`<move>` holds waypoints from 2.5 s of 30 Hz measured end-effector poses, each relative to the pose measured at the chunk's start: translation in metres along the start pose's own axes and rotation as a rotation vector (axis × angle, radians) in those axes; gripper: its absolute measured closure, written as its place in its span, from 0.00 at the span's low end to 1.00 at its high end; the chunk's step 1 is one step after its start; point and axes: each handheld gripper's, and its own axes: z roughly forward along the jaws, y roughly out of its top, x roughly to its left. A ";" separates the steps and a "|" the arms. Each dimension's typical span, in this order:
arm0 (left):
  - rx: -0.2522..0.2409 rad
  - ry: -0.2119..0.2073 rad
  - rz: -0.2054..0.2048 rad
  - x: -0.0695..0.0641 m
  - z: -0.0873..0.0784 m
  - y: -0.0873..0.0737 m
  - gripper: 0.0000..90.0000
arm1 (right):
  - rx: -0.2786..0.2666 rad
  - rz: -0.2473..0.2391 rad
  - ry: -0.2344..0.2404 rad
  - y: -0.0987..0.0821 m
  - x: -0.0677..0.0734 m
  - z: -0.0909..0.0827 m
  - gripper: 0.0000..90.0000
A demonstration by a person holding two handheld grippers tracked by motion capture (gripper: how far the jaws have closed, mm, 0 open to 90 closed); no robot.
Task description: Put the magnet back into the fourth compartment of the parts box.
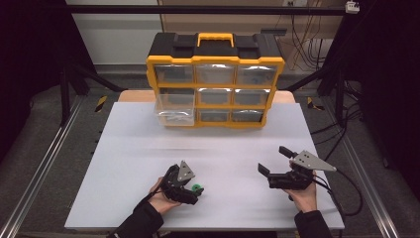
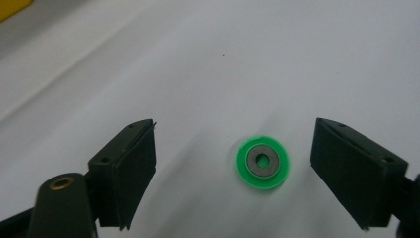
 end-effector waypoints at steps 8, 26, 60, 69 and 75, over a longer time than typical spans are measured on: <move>0.031 -0.014 -0.025 -0.002 0.004 -0.002 0.31 | -0.003 -0.005 -0.001 0.000 -0.001 0.000 0.00; 0.050 -0.034 -0.045 -0.008 0.007 -0.002 0.59 | -0.004 0.000 0.000 0.000 0.000 -0.001 0.00; 0.040 -0.023 -0.055 -0.008 -0.002 0.002 0.69 | -0.008 0.012 0.006 0.000 0.000 0.000 0.00; 0.004 -0.017 -0.060 -0.005 -0.013 0.005 0.69 | -0.006 0.010 0.005 0.000 0.000 -0.001 0.00; -0.010 -0.012 -0.065 -0.002 -0.019 0.007 0.69 | -0.008 0.008 0.006 0.001 0.000 -0.001 0.00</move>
